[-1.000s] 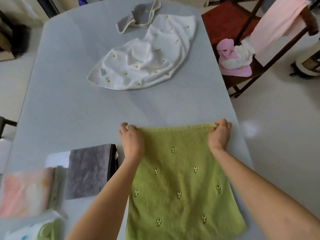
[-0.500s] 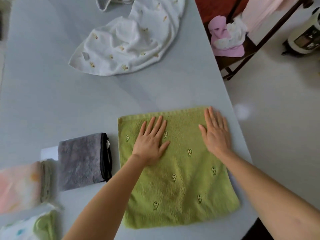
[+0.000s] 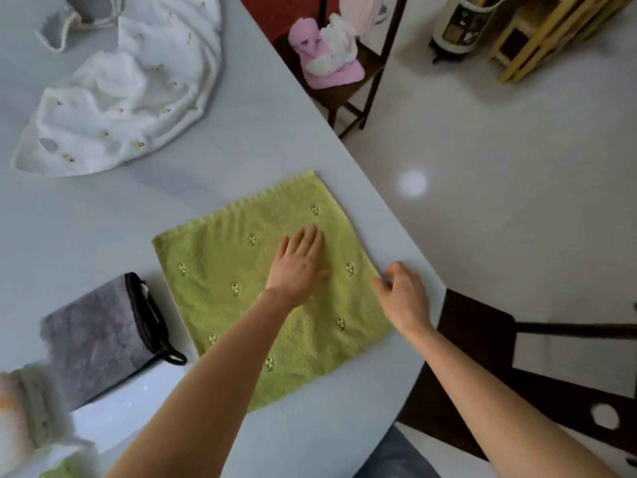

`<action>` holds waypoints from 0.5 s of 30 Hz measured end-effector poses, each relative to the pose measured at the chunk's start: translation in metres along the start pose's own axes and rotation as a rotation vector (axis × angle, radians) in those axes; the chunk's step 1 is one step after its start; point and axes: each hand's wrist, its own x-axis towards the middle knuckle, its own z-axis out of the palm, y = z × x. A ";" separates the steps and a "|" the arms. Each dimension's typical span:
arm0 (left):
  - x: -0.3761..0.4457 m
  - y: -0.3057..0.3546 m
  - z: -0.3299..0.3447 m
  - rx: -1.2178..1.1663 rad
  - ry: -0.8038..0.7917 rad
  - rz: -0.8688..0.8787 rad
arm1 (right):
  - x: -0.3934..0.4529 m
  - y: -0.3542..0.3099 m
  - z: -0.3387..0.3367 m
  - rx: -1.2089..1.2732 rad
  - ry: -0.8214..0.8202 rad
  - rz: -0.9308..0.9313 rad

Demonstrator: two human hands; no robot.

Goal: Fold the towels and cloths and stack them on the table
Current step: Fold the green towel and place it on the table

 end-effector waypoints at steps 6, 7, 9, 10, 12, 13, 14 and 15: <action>0.003 0.014 0.003 0.048 -0.081 0.010 | -0.020 0.012 -0.003 0.015 0.006 -0.103; 0.003 0.016 0.004 0.055 -0.093 0.010 | -0.025 0.014 -0.004 0.007 0.050 -0.202; 0.004 0.017 0.003 0.077 -0.100 0.009 | -0.033 0.013 -0.006 -0.081 0.137 -0.505; 0.004 0.016 0.003 0.090 -0.102 0.013 | -0.037 0.013 -0.005 -0.149 0.151 -0.669; 0.005 0.017 0.001 0.141 -0.120 0.036 | -0.044 0.014 -0.002 -0.276 0.146 -0.891; 0.004 0.016 0.001 0.172 -0.129 0.049 | -0.046 0.014 -0.001 -0.312 0.146 -0.934; 0.004 0.017 0.001 0.195 -0.134 0.060 | -0.048 0.015 -0.002 -0.326 0.161 -0.939; 0.003 0.019 0.002 0.203 -0.134 0.065 | -0.048 0.016 -0.004 -0.326 0.193 -0.912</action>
